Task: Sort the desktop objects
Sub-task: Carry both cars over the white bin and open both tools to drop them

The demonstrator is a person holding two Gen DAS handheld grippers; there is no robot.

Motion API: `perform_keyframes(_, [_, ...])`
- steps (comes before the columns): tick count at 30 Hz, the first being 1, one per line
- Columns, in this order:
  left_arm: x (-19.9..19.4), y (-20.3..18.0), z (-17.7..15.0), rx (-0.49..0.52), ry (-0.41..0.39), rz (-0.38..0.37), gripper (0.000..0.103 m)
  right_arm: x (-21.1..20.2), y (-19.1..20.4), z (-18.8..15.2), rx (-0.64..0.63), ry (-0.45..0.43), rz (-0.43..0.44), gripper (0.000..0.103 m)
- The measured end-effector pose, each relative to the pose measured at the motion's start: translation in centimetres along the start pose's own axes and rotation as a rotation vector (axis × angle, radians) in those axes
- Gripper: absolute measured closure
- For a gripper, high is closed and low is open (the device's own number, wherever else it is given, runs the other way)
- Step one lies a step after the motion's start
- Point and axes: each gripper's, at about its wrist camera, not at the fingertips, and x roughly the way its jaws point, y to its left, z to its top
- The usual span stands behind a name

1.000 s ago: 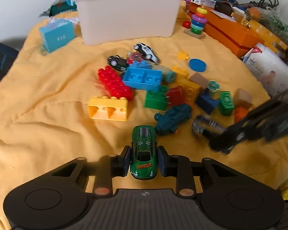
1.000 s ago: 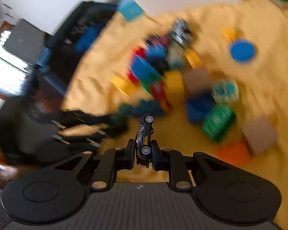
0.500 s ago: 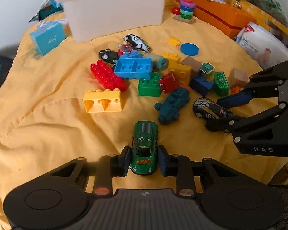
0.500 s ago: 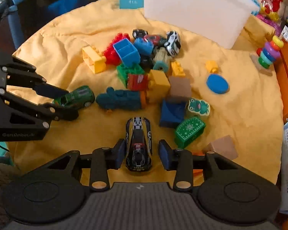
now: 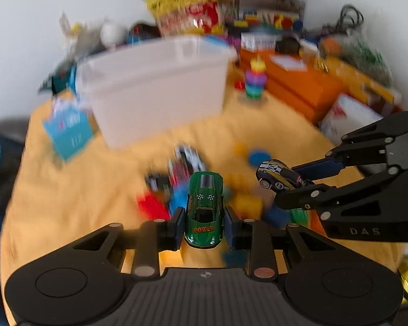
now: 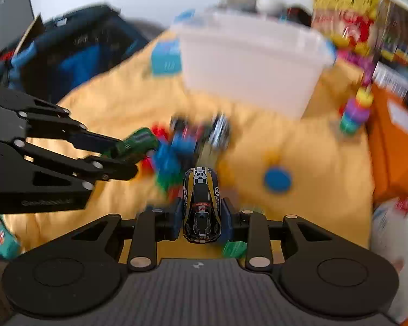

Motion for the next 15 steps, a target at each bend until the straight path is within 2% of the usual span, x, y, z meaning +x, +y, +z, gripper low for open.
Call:
perform_keyframes(5, [0.7, 2.1, 6.5, 0.015, -0.102, 0.055, 0.070, -0.8, -1.9, 5.7, -0.031, -0.148, -0.108, 0.070])
perform_keyframes(10, [2.3, 5.5, 14.2, -0.012, -0.191, 0.137, 0.070, -0.4, -5.6, 12.5, 0.007, -0.293, -0.207, 0.070])
perform_keyframes(12, [3.7, 7.0, 16.7, -0.051, -0.193, 0.143, 0.070, 0.6, -7.2, 14.7, 0.047, -0.309, -0.215, 0.070])
perform_keyframes(15, [7.3, 8.0, 19.0, -0.053, -0.146, 0.234, 0.069, 3.7, -8.9, 17.2, 0.098, -0.270, -0.257, 0.069])
